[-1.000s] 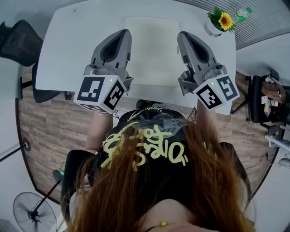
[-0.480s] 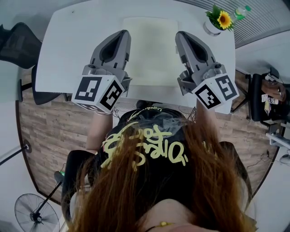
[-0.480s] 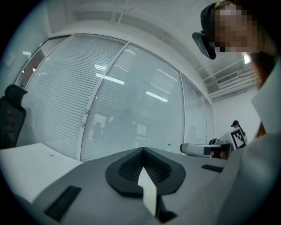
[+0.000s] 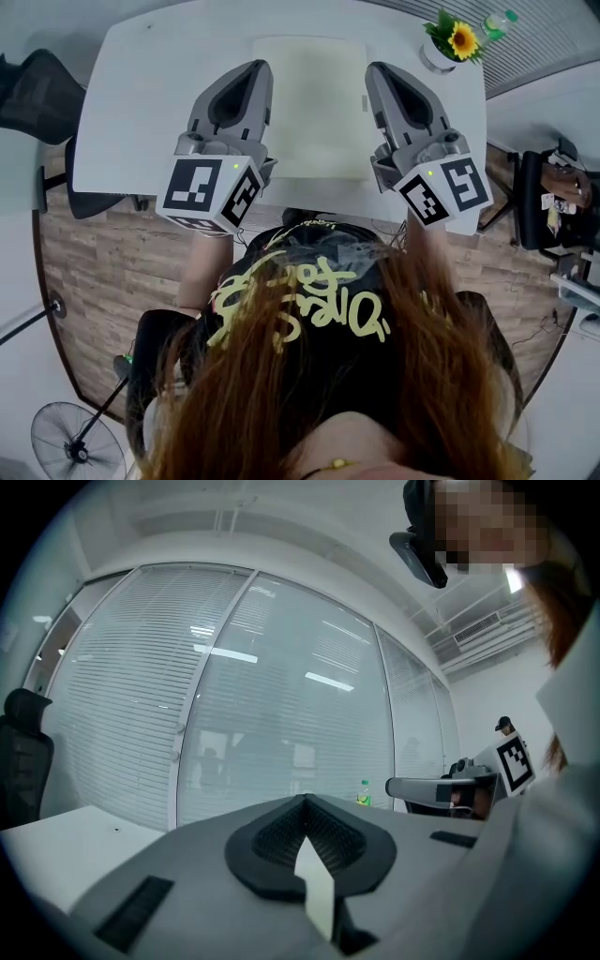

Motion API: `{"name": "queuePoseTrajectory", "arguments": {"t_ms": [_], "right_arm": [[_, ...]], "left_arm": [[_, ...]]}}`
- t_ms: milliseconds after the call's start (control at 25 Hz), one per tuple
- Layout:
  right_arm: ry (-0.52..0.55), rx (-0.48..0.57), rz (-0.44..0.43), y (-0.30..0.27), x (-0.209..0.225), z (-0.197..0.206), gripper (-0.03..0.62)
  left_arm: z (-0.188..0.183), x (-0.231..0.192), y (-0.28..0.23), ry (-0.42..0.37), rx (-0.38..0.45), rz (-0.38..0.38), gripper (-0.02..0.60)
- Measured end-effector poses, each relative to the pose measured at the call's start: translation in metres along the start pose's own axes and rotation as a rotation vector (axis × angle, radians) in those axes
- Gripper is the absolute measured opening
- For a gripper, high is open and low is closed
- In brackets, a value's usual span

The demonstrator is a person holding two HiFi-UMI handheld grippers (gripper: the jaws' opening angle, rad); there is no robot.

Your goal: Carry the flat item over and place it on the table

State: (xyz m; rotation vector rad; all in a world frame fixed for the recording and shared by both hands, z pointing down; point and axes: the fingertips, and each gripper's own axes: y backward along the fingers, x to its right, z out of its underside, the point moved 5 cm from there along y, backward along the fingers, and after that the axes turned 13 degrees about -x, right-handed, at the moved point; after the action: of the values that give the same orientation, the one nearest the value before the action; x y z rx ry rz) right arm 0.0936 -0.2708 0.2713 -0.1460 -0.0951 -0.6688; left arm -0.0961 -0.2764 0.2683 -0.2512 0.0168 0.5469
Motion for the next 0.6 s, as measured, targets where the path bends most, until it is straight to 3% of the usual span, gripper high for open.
{"name": "queuePoseTrajectory", "arguments": {"t_ms": [600], "right_arm": [[-0.010, -0.021, -0.006, -0.0003, -0.0007, 0.0044, 0.003]], "left_arm": [[-0.0011, 0.0006, 0.0012, 0.022, 0.008, 0.013, -0.005]]}}
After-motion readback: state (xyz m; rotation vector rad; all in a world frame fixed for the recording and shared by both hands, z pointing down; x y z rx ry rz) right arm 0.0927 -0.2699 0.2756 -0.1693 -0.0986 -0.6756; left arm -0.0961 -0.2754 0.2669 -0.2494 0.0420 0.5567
